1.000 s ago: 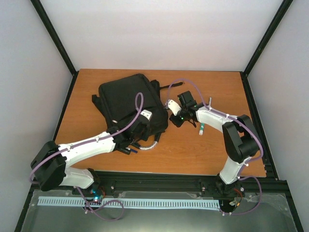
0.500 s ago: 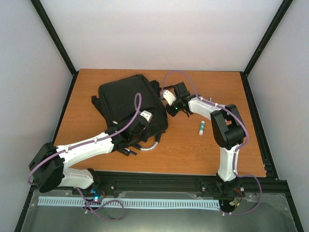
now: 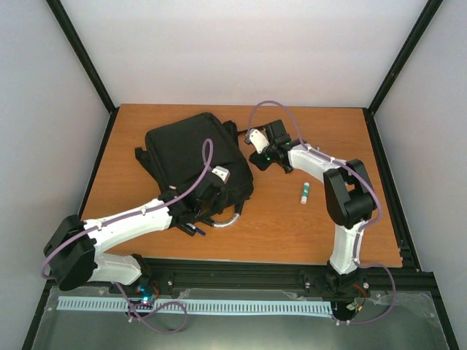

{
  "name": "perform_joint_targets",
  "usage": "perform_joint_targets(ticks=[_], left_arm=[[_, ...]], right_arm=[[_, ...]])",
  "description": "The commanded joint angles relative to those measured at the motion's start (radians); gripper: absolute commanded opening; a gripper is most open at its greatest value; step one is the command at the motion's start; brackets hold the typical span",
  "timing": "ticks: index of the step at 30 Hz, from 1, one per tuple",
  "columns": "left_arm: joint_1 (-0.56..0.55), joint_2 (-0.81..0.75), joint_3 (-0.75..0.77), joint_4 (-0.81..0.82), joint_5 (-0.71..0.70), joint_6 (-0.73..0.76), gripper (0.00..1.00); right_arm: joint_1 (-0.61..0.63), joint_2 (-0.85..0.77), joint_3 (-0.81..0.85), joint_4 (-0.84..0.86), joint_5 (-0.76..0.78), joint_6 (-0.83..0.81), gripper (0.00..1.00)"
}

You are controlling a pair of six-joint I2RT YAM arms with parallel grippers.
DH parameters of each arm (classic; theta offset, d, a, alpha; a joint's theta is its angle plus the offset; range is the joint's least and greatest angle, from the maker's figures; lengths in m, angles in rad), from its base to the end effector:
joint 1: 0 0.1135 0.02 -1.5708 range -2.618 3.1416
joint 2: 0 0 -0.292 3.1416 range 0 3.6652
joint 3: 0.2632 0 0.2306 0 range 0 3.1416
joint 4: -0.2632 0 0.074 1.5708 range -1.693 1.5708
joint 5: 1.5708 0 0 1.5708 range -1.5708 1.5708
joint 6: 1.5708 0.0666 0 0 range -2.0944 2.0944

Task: Pack the student bag
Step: Unzip the student bag, then adjust the student bag at the center of the board.

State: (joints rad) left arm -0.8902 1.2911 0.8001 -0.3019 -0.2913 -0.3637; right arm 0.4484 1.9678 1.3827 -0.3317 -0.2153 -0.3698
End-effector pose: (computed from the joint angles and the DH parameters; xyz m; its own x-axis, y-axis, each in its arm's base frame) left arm 0.1789 -0.1906 0.2439 -0.6387 0.2473 -0.7287 0.4178 0.9067 -0.0584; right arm 0.3870 0.2019 0.1995 -0.4715 -0.6186 -0.6285 -0.7626 0.6439 -0.0618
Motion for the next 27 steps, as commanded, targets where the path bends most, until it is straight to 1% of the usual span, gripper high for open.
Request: perform_joint_targets(ticks=[1,2,3,4,5,8,9,10,11,12,13,15,16,19,21,22,23,25,26,27], left_arm=[[-0.009,-0.017,0.111,-0.101,-0.054,-0.059,0.62],[-0.009,-0.023,0.127,-0.116,-0.069,-0.07,0.76],[-0.008,-0.03,0.147,-0.129,-0.086,-0.084,0.88],[-0.007,-0.037,0.163,-0.15,-0.113,-0.101,0.98],[-0.004,-0.041,0.19,-0.17,-0.135,-0.124,0.99],[0.029,-0.015,0.289,-0.311,-0.178,-0.23,1.0],[0.04,0.008,0.323,-0.359,-0.189,-0.25,1.0],[0.051,0.044,0.358,-0.405,-0.2,-0.25,1.0],[0.059,0.094,0.408,-0.484,-0.225,-0.275,1.0],[0.075,0.152,0.47,-0.573,-0.218,-0.283,1.0],[0.089,0.212,0.541,-0.633,-0.175,-0.248,1.0],[0.093,0.288,0.631,-0.71,-0.165,-0.201,1.0],[0.092,0.285,0.636,-0.704,-0.173,-0.195,1.0],[0.093,0.171,0.539,-0.534,-0.137,-0.152,1.0],[0.093,0.092,0.483,-0.442,-0.139,-0.115,1.0],[0.095,0.062,0.46,-0.415,-0.168,-0.105,1.0],[0.098,0.039,0.442,-0.405,-0.199,-0.109,1.0],[0.113,0.012,0.411,-0.409,-0.203,-0.12,1.0],[0.118,0.005,0.396,-0.418,-0.218,-0.14,1.0],[0.123,-0.001,0.384,-0.439,-0.264,-0.188,1.0]], right_arm=[[-0.022,-0.166,-0.056,0.01,-0.006,0.024,0.5],[-0.023,-0.2,-0.071,-0.002,-0.019,0.027,0.61],[-0.025,-0.248,-0.084,-0.019,-0.034,0.031,0.78],[-0.026,-0.285,-0.098,-0.035,-0.053,0.038,0.97],[-0.025,-0.321,-0.107,-0.051,-0.075,0.046,1.0],[-0.023,-0.422,-0.125,-0.104,-0.13,0.069,1.0],[-0.022,-0.447,-0.12,-0.125,-0.126,0.081,1.0],[-0.016,-0.466,-0.111,-0.15,-0.106,0.1,1.0],[-0.011,-0.482,-0.103,-0.178,-0.092,0.114,1.0],[-0.008,-0.493,-0.097,-0.2,-0.105,0.113,1.0],[-0.004,-0.501,-0.084,-0.229,-0.117,0.107,1.0],[0.002,-0.511,-0.061,-0.284,-0.097,0.113,1.0],[0.001,-0.515,-0.049,-0.304,-0.083,0.108,1.0],[-0.005,-0.537,-0.062,-0.321,-0.055,0.086,1.0],[-0.007,-0.572,-0.097,-0.323,-0.088,0.06,1.0],[-0.007,-0.595,-0.119,-0.323,-0.116,0.049,1.0],[-0.007,-0.626,-0.15,-0.317,-0.146,0.037,1.0],[-0.007,-0.716,-0.229,-0.277,-0.184,0.026,1.0],[-0.007,-0.761,-0.277,-0.241,-0.182,0.023,1.0],[-0.007,-0.803,-0.34,-0.201,-0.169,0.019,1.0]])
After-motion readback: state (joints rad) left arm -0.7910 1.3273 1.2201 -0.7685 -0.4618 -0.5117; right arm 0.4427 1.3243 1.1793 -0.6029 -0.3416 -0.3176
